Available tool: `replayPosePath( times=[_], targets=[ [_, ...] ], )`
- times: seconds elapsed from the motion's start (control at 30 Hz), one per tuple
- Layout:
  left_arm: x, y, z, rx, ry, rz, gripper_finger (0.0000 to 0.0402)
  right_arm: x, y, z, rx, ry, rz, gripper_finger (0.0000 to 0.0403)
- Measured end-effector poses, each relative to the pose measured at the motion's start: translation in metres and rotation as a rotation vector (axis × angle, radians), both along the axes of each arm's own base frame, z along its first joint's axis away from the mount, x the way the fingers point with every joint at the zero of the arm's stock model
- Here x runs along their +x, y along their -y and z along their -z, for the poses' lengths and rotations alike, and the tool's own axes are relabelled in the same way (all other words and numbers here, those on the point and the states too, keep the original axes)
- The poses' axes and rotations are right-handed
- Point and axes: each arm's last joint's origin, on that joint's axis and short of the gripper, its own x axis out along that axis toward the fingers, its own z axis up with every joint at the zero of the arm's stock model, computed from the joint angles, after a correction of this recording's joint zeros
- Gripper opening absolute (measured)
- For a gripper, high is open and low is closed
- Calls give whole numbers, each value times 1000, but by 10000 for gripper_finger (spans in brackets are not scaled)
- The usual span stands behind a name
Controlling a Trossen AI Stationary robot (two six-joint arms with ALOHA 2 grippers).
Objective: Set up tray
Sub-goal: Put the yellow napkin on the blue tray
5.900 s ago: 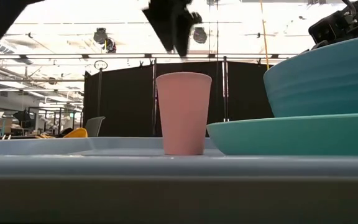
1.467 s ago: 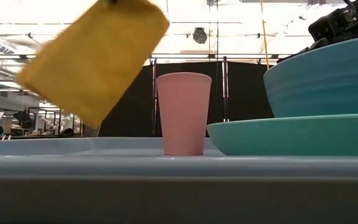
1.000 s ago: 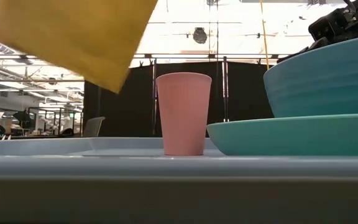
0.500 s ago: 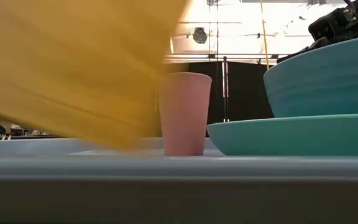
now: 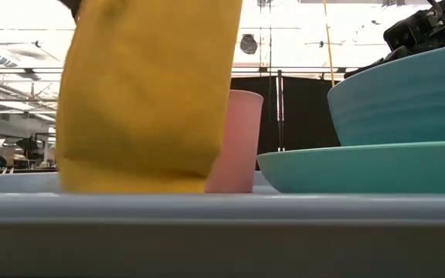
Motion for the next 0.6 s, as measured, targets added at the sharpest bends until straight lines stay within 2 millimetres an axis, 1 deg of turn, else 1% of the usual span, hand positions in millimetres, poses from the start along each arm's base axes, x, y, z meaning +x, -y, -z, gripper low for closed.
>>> replayPosePath(
  times=[0.07,0.23,0.3,0.37,0.47,0.6],
  targets=[
    [3,3,-17,-7,10,19,9,0,0,0,0,0,0,0],
    [4,9,-57,29,-38,37,9,0,0,0,0,2,0,0],
    [2,11,-64,83,-64,41,9,0,0,-1,-1,7,0,0],
    [1,10,-65,156,-93,22,9,0,0,-1,-1,7,0,0],
    [0,4,-60,260,-144,-24,9,0,0,-1,0,6,0,0],
    [-1,-11,-46,413,-236,-94,9,0,0,0,0,1,0,0]
  ],
)
